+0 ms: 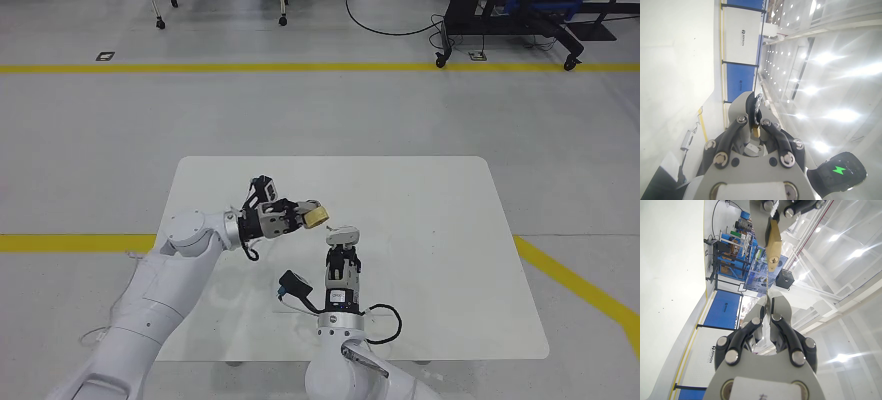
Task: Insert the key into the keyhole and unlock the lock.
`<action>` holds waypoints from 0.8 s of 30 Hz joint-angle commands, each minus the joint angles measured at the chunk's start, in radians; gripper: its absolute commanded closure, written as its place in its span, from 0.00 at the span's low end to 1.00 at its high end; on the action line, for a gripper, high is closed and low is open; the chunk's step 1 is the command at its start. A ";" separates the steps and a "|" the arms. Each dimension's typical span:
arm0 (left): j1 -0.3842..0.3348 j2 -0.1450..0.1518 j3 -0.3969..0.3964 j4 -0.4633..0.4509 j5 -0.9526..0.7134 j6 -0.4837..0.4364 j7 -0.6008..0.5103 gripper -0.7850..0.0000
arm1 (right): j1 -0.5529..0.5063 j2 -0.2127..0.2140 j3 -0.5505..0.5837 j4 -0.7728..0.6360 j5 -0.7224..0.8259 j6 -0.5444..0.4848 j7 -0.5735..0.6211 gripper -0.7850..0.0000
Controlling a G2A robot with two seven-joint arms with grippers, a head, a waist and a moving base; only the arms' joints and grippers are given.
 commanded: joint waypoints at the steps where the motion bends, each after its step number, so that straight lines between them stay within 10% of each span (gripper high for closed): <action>1: -0.006 -0.012 0.010 0.004 -0.050 0.006 0.034 1.00 | -0.007 0.004 0.014 -0.004 0.000 0.015 0.010 1.00; 16: -0.184 -0.153 0.222 0.244 -0.131 -0.046 0.095 1.00 | 0.087 0.075 -0.071 0.141 0.000 0.065 0.251 1.00; 24: -0.196 -0.163 0.227 0.281 -0.136 -0.067 0.069 1.00 | 0.091 0.080 -0.073 0.132 0.000 0.061 0.247 1.00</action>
